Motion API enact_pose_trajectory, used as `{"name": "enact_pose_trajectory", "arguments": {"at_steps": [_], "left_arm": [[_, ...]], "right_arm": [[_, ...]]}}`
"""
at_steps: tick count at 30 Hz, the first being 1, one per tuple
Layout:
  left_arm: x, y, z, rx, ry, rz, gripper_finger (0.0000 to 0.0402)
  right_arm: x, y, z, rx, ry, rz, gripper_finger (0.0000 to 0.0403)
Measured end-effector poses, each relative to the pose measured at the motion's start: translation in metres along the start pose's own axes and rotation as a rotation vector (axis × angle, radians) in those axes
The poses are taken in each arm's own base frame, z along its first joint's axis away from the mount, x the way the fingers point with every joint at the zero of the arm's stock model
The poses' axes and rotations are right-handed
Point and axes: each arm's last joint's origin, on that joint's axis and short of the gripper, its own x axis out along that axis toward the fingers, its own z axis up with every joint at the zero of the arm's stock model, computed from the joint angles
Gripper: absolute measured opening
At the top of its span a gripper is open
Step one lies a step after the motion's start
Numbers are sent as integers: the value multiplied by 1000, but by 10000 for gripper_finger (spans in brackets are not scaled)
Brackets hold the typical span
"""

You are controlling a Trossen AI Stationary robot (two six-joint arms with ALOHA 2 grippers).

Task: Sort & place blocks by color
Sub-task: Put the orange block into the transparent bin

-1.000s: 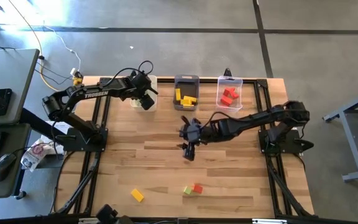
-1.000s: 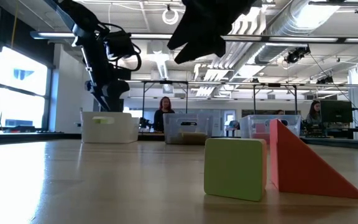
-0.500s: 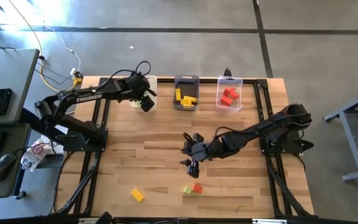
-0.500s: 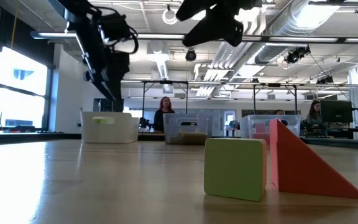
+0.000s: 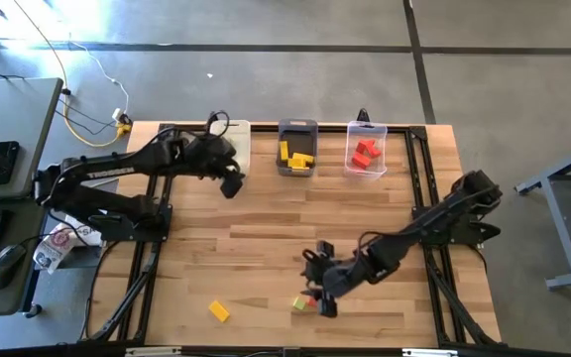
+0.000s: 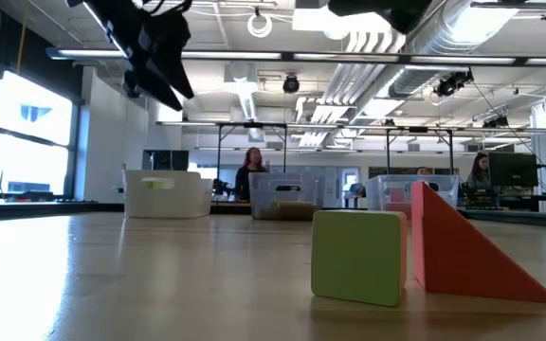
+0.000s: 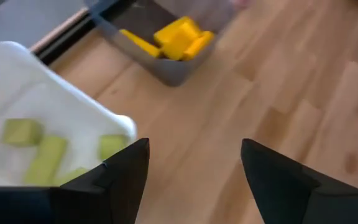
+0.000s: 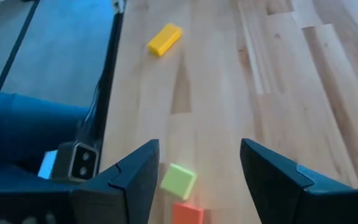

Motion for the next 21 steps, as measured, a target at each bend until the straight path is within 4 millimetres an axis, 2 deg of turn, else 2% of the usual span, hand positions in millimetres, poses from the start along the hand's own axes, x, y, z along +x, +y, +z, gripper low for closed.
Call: {"name": "enact_pose_trajectory", "arguments": {"at_steps": [10,21], "left_arm": [[-11,-37,-14,-6,15,-124,239],[-18,-62,-27,-17,10,-144,239]], "right_arm": [[-8,31,-20,-22,-28,-18,211],[15,44,-48,-13,24,-79,211]]}}
